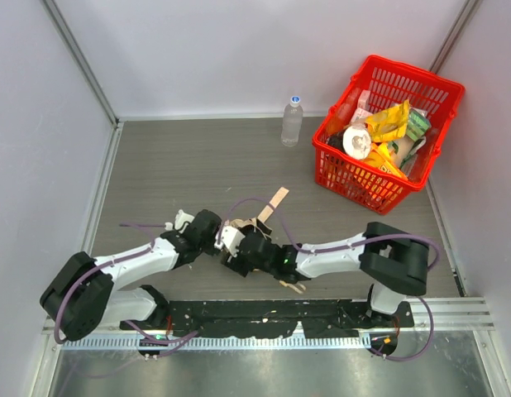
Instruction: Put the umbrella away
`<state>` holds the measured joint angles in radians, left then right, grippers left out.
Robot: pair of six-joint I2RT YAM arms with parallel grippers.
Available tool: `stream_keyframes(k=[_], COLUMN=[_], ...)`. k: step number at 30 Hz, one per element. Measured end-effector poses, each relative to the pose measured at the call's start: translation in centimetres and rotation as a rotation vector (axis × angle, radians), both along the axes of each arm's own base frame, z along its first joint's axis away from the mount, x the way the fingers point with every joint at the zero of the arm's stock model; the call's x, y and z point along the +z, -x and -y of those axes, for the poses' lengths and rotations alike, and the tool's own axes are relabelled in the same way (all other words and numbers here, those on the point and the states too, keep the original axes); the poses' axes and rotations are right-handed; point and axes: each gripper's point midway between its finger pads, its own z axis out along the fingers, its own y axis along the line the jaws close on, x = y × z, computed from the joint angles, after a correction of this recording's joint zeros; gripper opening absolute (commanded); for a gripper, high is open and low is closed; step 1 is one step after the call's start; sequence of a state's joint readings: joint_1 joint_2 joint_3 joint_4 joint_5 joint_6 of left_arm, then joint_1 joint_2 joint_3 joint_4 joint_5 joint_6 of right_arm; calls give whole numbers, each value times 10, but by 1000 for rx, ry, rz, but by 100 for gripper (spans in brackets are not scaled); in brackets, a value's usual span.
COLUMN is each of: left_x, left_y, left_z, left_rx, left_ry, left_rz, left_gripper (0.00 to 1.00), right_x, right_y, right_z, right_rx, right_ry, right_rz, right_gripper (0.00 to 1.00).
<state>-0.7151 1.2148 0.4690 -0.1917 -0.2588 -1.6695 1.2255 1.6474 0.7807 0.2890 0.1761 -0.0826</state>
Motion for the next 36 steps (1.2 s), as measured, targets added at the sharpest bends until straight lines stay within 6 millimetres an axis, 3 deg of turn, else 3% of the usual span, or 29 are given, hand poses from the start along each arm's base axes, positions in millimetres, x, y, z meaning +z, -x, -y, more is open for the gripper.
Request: stream_keyframes(k=[4,6,8,9,10,17,19,23,25,27,30,36], left_x=[-2,-2,-4,-4,-4,-3,-2,0,0,7,20,22], left_y=[0,1,0,0,0,-2,-2,1,6,5,0,4], left_z=[1,2,0,0,1,2,1,-2,-8,-10,-15,-31], left_rx=[-3,-4,7,8,4,-18,-15,3,7,1,5,18], left_ry=[-15,-20,-10,-9,-10,-20,-11,55,78,97,123,150], left_rz=[-34,-50,-64,-66,-68,-44,-20,56,101,151,238,330], left_gripper=[0,0,0,0,0,1,16,61,72,97,100,99], right_x=[-26,-27,-29,-29,-29,-32,-33,-36,-37,-37,-36,-34], right_y=[-13,-24,-30,-32,-32,-29,-27,-22,-16,-13,-13,-17], right_z=[3,0,2,3,4,4,3,2,0,0,0,-2], right_rx=[-65,-132,-191,-217,-229,-222,-206,-171,-159,-155,-154,-136], right_ry=[136,158,167,167,165,147,131,78,18,-35,-90,-169], right_rz=[123,187,220,231,234,206,180,128,78,29,-35,-177], right_gripper=[59,48,33,13,1,1,1,1,1,1,1,1])
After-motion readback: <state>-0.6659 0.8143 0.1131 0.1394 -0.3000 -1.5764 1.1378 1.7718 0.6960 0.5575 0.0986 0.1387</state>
